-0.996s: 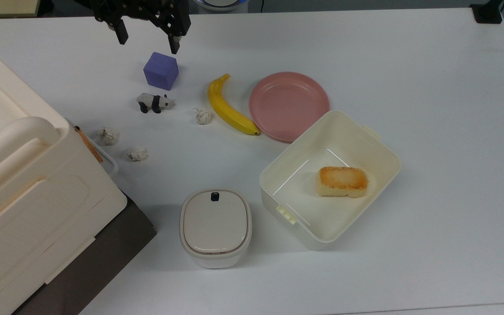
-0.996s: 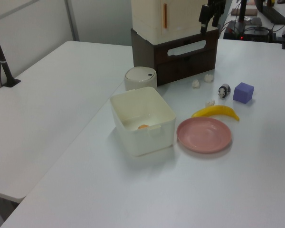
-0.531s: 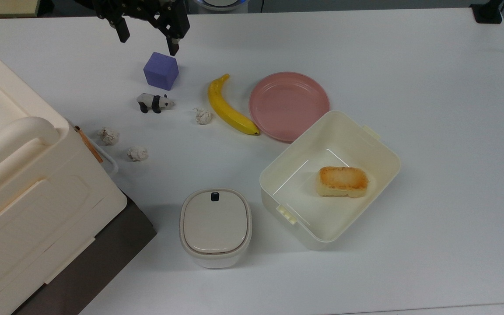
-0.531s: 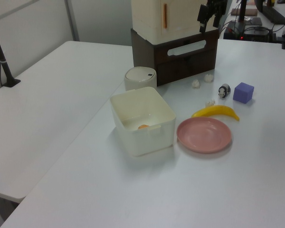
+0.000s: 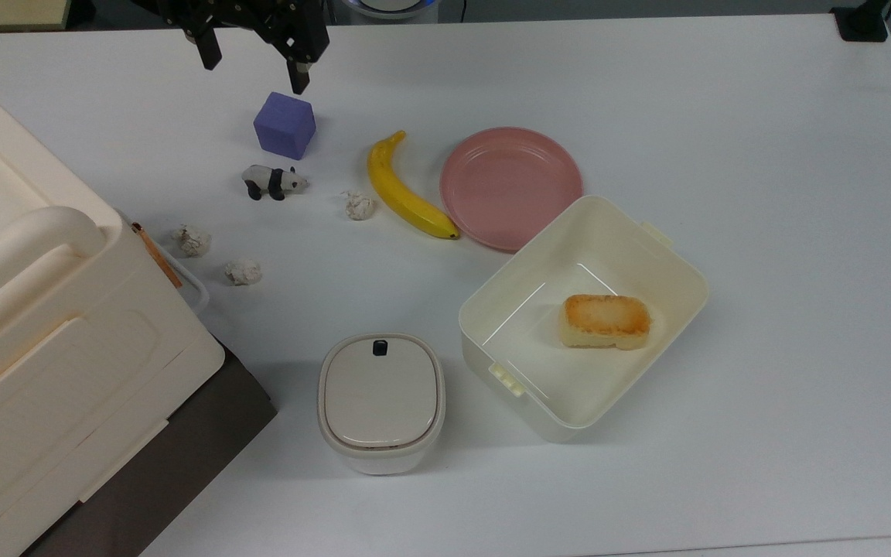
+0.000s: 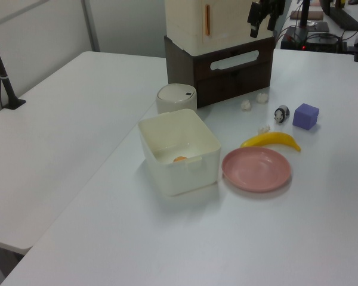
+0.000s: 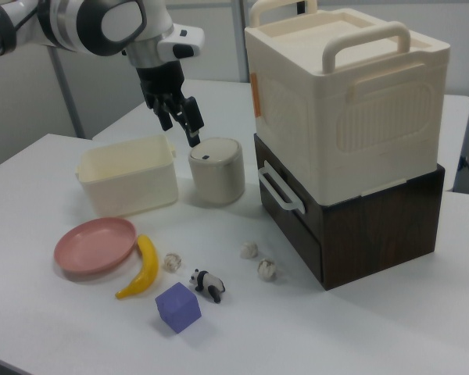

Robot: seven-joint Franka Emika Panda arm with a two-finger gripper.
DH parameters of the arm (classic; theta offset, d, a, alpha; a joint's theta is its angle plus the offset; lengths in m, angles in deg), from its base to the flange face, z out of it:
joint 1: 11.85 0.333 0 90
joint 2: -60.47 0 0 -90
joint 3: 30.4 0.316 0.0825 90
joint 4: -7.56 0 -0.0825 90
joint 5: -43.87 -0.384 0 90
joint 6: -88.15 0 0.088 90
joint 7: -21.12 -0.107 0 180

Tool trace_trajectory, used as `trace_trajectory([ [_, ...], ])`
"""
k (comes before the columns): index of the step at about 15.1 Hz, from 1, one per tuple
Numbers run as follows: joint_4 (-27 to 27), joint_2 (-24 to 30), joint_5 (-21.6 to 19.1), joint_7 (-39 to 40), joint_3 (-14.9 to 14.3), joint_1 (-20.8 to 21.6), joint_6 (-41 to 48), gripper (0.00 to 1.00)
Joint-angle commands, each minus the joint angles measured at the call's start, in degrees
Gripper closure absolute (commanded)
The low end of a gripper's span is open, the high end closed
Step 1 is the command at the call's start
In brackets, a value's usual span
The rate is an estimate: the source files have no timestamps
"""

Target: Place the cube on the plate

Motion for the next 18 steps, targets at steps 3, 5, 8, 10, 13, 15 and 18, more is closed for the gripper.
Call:
trace_trajectory([
  [3, 2.82, 0.08, 2.42, -0.78, -0.22, 0.75, 3.34, 0.0],
  [5, 3.08, 0.08, 2.42, -1.04, -0.22, 0.75, 4.13, 0.0],
  [8, 3.17, 0.43, 2.42, -1.04, -0.3, 0.75, 4.75, 0.0],
  [10, 3.17, 0.61, 2.85, -1.22, -0.39, 0.75, 5.1, 0.0],
  [13, 3.17, 0.96, 6.96, -2.54, -0.31, 0.83, 5.1, 0.0],
  [15, 3.26, 0.88, 7.78, -2.54, -0.22, 0.75, 5.1, 0.0],
  [18, 3.87, 0.53, 7.95, -1.4, -0.04, 1.01, 5.54, 0.0],
])
